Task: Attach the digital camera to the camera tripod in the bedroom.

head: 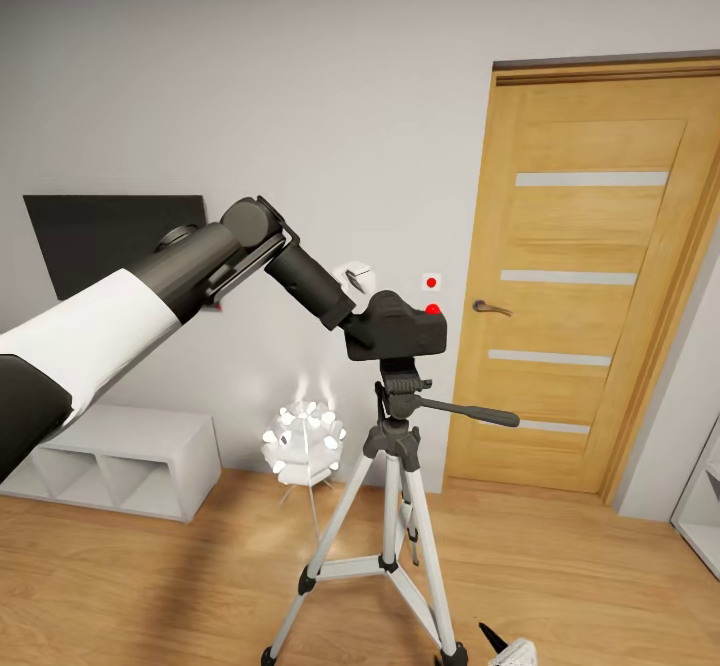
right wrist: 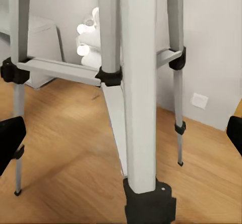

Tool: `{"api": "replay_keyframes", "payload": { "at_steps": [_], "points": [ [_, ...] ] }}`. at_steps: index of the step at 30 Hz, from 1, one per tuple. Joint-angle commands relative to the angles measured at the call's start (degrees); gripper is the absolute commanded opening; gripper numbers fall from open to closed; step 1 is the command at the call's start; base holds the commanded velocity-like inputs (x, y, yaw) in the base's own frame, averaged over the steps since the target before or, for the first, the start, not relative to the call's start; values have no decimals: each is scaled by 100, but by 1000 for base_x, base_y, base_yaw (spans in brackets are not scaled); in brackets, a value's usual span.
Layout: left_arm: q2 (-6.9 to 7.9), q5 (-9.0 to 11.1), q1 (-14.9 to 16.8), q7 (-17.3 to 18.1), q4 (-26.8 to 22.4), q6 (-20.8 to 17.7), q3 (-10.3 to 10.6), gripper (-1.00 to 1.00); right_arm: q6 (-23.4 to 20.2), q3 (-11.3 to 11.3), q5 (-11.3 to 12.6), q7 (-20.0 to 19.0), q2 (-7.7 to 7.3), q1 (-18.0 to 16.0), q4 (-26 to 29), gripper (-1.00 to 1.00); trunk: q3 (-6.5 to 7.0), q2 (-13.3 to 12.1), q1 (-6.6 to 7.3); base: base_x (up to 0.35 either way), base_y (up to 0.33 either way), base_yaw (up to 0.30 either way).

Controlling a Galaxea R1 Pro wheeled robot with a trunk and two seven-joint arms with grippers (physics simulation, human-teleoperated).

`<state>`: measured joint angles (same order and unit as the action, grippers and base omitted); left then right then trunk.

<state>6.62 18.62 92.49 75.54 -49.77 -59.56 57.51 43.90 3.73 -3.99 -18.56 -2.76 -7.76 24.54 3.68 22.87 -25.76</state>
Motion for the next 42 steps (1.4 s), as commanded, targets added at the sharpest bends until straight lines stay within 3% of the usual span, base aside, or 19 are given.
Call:
{"api": "replay_keyframes", "payload": {
  "at_steps": [1, 11, 17, 33, 42],
  "points": [
    [1, 19, 6, 16, -4, -44, 13, -100, -61, 14, -62, 27, 34, -42, -3, 100, -3, 5, -2, 0, 0, 0],
    [-2, 19, 6, 20, -6, -44, 9, -100, -214, 14, -101, 27, 145, -382, -2, 100, -3, 5, -2, 0, 0, 0],
    [-10, 19, 6, 19, -6, -44, 6, -100, -617, 14, -106, 35, 260, -585, -2, 100, -3, 5, -2, 0, 0, 0],
    [-20, 19, 6, 22, -22, -44, 6, -100, -900, 14, -104, 71, 334, -1174, -2, 100, -3, 5, -2, 0, 0, 0],
    [-20, 19, 6, 22, -22, -44, 6, -100, -1142, 14, -103, 80, 338, -1256, -2, 100, -3, 5, -2, 0, 0, 0]
  ]
}}
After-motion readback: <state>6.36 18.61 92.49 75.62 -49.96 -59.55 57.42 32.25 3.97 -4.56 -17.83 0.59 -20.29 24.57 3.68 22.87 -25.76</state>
